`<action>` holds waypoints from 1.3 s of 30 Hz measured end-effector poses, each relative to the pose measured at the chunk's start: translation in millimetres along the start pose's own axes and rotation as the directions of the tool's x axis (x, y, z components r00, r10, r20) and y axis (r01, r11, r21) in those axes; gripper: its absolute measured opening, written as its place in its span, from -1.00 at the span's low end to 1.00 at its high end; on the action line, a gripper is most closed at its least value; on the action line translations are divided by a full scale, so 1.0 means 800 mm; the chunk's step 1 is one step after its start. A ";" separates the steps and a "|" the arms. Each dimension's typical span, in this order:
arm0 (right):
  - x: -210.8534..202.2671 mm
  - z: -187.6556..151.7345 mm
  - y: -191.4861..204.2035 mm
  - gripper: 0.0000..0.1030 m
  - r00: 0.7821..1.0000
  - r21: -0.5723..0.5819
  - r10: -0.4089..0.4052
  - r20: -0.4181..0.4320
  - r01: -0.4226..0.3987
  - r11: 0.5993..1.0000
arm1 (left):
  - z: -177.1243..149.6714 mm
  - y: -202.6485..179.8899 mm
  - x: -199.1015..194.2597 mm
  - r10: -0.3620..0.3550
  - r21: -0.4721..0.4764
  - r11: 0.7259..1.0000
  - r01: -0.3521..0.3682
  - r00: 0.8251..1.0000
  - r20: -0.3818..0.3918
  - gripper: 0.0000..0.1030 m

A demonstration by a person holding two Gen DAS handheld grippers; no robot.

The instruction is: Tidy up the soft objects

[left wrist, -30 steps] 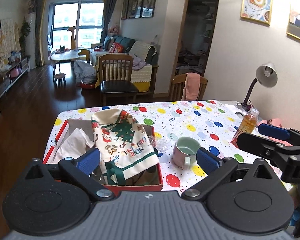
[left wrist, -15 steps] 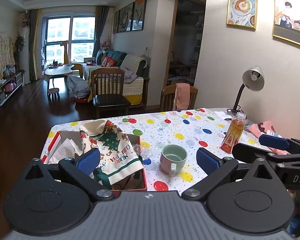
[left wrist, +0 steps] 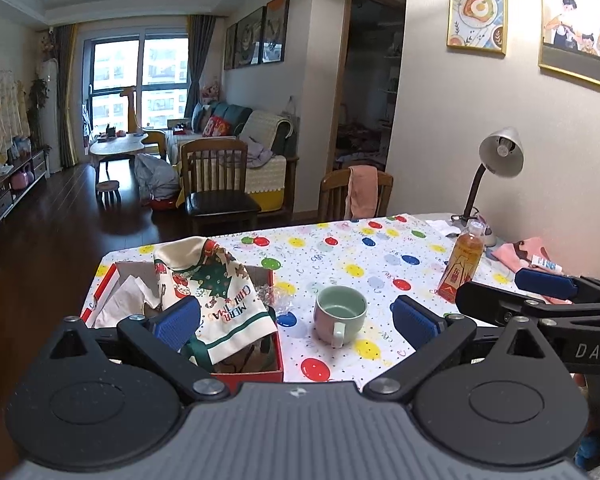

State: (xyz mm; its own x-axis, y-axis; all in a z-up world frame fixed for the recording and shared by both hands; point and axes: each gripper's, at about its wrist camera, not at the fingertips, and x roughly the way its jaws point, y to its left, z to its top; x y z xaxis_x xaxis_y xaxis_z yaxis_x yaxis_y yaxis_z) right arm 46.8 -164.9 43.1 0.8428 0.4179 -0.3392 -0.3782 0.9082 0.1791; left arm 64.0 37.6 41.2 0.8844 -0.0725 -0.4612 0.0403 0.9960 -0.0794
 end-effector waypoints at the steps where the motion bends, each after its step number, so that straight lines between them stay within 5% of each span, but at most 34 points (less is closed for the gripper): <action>1: 0.000 0.000 0.000 1.00 1.000 0.003 -0.002 0.001 0.002 1.000 | 0.000 0.000 -0.001 -0.001 -0.003 1.000 0.001 1.000 0.004 1.00; 39: 0.003 -0.001 -0.001 1.00 0.999 0.007 -0.033 -0.007 0.033 0.999 | 0.002 0.000 -0.007 -0.006 -0.004 1.000 0.006 0.999 0.036 1.00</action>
State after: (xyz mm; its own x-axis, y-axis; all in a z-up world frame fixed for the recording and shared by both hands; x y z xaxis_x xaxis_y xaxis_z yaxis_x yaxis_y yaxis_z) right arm 48.6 -164.4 41.5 0.8519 0.3882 -0.3514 -0.3479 0.9212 0.1742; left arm 59.7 38.1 45.0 0.9001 -0.0764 -0.4288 0.0436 0.9954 -0.0858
